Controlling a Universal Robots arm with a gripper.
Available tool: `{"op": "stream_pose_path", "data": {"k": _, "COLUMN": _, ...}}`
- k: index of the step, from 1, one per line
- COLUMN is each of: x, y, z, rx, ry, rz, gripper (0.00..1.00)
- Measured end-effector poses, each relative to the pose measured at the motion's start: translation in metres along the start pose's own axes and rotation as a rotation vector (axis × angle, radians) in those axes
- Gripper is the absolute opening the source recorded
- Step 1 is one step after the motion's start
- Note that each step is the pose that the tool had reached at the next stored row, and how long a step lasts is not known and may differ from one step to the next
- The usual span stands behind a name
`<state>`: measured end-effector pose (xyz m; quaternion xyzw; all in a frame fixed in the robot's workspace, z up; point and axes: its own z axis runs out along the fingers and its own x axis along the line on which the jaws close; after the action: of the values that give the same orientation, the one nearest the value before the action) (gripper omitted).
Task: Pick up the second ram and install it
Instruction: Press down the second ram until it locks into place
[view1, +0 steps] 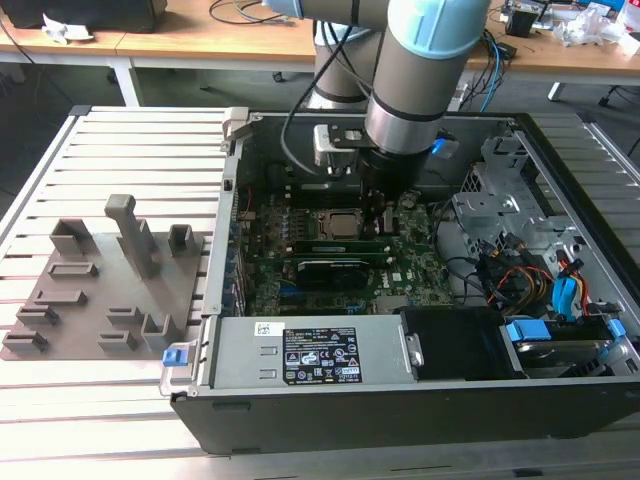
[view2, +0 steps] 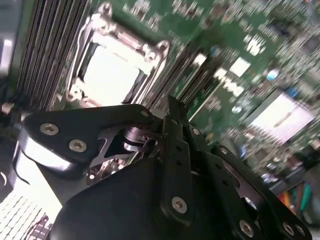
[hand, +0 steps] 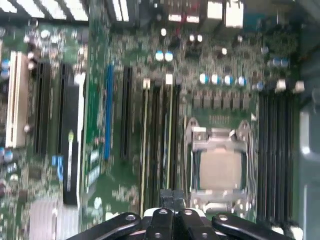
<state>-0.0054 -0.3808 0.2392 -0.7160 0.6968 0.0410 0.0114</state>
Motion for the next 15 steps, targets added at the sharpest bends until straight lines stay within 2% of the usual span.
{"op": "stream_pose_path", "data": {"k": 4, "x": -0.0007, "y": 0.0433, "z": 0.0042, "rx": 0.0001, "ry": 0.0024, "rz": 0.000, "gripper": 0.11}}
{"op": "stream_pose_path", "data": {"k": 5, "x": -0.0005, "y": 0.0460, "z": 0.0066, "rx": 0.0000, "ry": 0.0027, "rz": 0.000, "gripper": 0.11}}
{"op": "stream_pose_path", "data": {"k": 10, "x": 0.0001, "y": 0.0466, "z": 0.0146, "rx": -0.0002, "ry": 0.0039, "rz": 0.000, "gripper": 0.11}}
{"op": "stream_pose_path", "data": {"k": 11, "x": 0.0000, "y": 0.0465, "z": 0.0144, "rx": -0.0001, "ry": 0.0035, "rz": 0.000, "gripper": 0.11}}
{"op": "stream_pose_path", "data": {"k": 14, "x": -0.0002, "y": 0.0384, "z": 0.0113, "rx": 0.0008, "ry": 0.0026, "rz": 0.000, "gripper": 0.11}}
{"op": "stream_pose_path", "data": {"k": 15, "x": 0.0002, "y": 0.0293, "z": 0.0102, "rx": -0.0003, "ry": 0.0033, "rz": 0.000, "gripper": 0.11}}
